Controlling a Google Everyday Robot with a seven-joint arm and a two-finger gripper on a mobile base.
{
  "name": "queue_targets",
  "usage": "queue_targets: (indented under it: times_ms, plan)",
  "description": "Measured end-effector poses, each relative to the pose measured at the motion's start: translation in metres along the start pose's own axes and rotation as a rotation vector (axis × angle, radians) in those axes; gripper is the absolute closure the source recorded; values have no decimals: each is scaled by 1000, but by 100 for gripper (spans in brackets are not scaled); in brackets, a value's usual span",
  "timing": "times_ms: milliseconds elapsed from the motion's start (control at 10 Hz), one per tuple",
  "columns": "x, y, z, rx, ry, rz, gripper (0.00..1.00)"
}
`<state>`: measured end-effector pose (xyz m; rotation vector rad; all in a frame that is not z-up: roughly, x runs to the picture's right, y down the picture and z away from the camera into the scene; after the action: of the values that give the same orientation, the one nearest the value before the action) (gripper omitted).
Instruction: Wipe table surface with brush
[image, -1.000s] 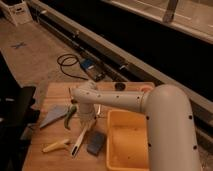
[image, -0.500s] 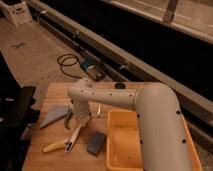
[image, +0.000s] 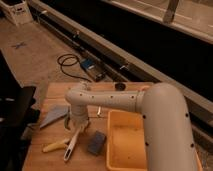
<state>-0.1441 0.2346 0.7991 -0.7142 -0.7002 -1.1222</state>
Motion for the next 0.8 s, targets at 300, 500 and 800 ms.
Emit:
queue_targets:
  times_ms: [300,500,800]
  plan:
    - [-36,41,-9,33,-28,47,100]
    - [-30,63,-4,29,-41,93,100]
    - [3,64,-5,13,-26,135,100]
